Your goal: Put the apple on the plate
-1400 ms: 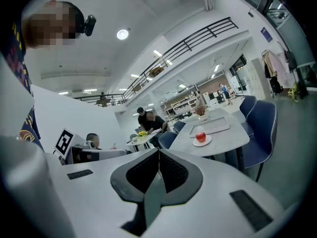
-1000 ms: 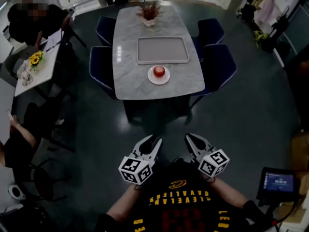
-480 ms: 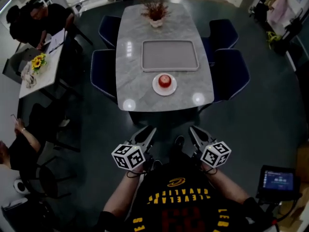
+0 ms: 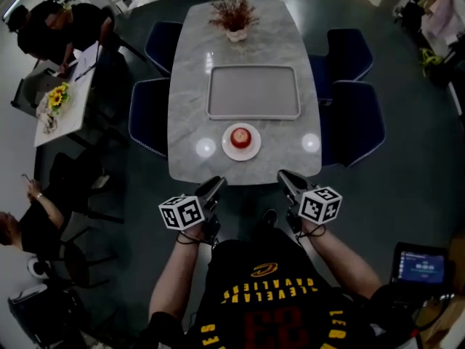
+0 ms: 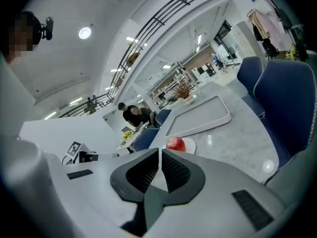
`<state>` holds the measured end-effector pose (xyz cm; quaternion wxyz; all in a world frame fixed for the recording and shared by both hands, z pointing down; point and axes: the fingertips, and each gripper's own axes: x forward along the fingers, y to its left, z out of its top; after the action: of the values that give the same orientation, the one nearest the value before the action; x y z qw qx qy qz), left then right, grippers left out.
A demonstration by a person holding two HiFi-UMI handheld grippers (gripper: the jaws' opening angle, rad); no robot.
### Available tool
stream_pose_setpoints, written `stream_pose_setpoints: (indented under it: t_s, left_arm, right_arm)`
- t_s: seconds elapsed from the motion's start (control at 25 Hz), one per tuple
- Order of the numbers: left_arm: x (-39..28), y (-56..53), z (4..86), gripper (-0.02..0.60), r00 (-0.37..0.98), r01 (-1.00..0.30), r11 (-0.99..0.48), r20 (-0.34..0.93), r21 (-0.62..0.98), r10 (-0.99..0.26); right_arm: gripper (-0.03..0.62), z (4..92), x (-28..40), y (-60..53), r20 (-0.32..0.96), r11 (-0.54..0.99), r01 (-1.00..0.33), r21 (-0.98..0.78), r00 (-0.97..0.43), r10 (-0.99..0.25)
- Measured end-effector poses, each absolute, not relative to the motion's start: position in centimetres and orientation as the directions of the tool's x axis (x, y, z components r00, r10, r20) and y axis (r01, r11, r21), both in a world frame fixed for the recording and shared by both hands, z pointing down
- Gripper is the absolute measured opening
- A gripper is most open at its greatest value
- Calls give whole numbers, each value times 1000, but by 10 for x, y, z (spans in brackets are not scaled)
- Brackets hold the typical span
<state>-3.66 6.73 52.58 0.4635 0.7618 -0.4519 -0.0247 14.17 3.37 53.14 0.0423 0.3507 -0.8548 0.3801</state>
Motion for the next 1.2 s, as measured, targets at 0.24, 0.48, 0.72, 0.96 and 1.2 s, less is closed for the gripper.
stream_pose_setpoints:
  t_s: [0.24,0.48,0.72,0.96,1.2]
  left_arm:
    - [-42,26,560,120,576,-668,-84,442,739,-688]
    - [-58,-12,592,120,585,-676,-51,493,735,-645]
    - [-73,-51,642,120,609,-673,-7,548,740,-574]
    - [-84,-77,685,120,629,-691,10,608,723,-483]
    - [-79,-84,702,120,677,-669,7,614,743,-407]
  right_arm:
    - [9,557,136,-8,349,480,-592,-647,-790,-504]
    - [24,584,119,-38,386,467,-597,-653,-792,-473]
    - [49,628,104,-68,457,382,-620,-686,-775,-437]
    - [49,670,91,-90,555,311,-672,-672,-735,-389]
    - [48,698,89,-101,624,236,-711,-663,-698,-351]
